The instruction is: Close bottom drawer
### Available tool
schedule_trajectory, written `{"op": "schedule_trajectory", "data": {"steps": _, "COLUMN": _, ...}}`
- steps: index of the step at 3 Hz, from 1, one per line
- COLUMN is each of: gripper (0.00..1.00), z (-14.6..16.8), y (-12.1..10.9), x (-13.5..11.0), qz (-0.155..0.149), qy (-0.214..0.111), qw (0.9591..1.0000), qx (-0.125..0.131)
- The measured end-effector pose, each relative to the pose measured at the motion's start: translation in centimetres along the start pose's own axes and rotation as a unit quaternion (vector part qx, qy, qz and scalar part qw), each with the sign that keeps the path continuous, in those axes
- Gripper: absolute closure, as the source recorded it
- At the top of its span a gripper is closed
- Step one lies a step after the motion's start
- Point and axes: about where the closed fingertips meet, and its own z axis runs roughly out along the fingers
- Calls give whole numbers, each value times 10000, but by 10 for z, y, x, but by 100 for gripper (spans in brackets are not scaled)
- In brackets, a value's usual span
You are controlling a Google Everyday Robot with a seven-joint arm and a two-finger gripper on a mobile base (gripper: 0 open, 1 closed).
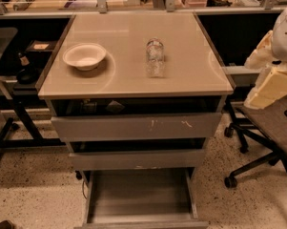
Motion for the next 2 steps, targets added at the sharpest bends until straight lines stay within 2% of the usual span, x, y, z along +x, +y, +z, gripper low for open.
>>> {"op": "schedule_trajectory", "data": {"steps": 2, "gripper": 87, "z": 0, "y": 0, "x": 0, "qz": 0, "qy": 0, "qw": 10000, "qx": 0}}
